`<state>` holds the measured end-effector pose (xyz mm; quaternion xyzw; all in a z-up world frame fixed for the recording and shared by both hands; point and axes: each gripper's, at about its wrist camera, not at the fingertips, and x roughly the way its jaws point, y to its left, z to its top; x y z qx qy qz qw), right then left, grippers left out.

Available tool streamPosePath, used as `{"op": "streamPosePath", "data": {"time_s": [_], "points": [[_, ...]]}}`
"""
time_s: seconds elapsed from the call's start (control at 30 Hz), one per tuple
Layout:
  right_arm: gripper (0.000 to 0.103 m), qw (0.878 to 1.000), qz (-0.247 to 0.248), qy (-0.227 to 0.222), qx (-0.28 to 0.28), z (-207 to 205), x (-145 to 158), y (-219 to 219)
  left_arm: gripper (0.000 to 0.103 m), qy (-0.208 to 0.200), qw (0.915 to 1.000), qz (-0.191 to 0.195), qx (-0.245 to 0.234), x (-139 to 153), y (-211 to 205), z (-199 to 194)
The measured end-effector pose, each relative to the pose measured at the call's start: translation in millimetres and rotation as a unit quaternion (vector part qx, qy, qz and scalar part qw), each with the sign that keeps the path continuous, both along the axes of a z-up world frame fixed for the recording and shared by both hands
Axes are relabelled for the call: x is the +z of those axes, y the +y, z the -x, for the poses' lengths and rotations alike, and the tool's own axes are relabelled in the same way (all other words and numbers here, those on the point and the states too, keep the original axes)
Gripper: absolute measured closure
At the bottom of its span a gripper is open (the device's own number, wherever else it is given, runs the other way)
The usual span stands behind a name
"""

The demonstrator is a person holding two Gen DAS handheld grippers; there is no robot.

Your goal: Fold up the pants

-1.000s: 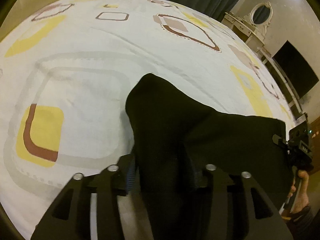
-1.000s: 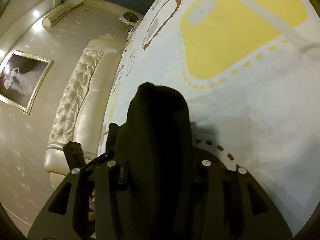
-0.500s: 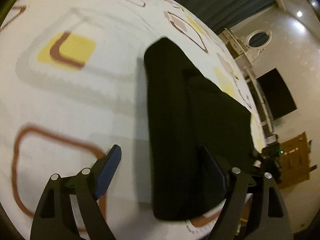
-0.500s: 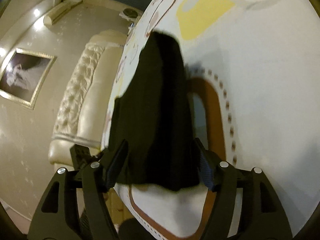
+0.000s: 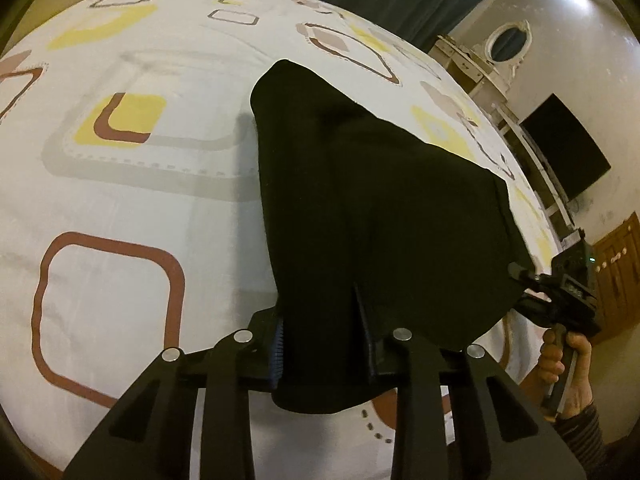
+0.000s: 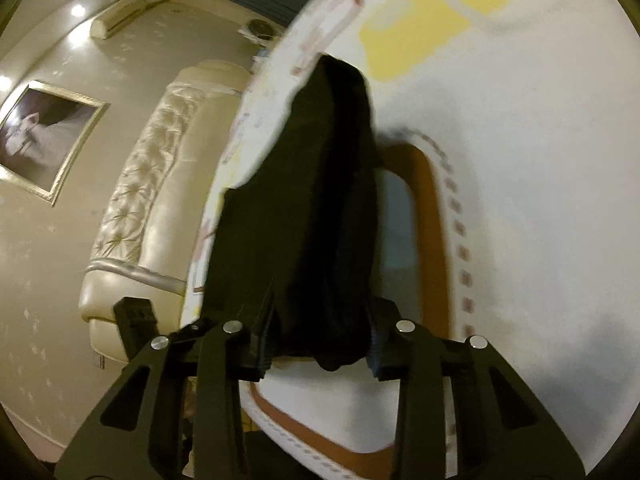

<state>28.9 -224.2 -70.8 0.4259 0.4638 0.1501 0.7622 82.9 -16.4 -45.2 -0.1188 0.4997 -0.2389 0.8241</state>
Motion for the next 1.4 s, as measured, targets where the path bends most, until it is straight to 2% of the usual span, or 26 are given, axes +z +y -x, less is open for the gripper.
{"op": "streamPosePath", "data": {"time_s": [0.07, 0.37, 0.63, 0.77, 0.93, 1.0, 1.07, 1.23, 1.4], "points": [[0.068, 1.000, -0.025, 0.001, -0.010, 3, -13, -7, 0.072, -0.004, 1.0000, 0.002, 0.000, -3, 0, 0], [0.066, 1.000, -0.020, -0.003, -0.016, 3, -14, -4, 0.070, -0.010, 0.9999, 0.002, 0.003, -5, 2, 2], [0.060, 0.999, -0.031, -0.004, -0.031, 12, -14, -5, 0.065, -0.018, 0.9997, -0.018, 0.004, -2, 2, 8], [0.057, 0.998, -0.041, 0.001, -0.044, 22, -13, -10, 0.060, -0.033, 0.9984, -0.045, 0.008, 5, -1, 15], [0.056, 0.998, -0.042, 0.013, -0.055, 41, -10, -16, 0.041, -0.064, 0.9935, -0.089, 0.030, 17, -4, 37], [0.056, 0.998, -0.018, 0.022, -0.053, 53, -6, -16, 0.028, -0.076, 0.9907, -0.104, 0.043, 22, -5, 47], [0.054, 0.998, 0.009, 0.028, -0.051, 64, 2, -12, 0.028, -0.080, 0.9895, -0.111, 0.045, 25, -6, 56], [0.028, 0.994, 0.088, 0.028, -0.050, 87, 23, 6, 0.025, -0.083, 0.9882, -0.121, 0.045, 34, -14, 80], [0.018, 0.981, 0.186, 0.036, -0.049, 97, 42, 38, 0.021, -0.112, 0.9828, -0.137, 0.053, 51, -20, 109]]}}
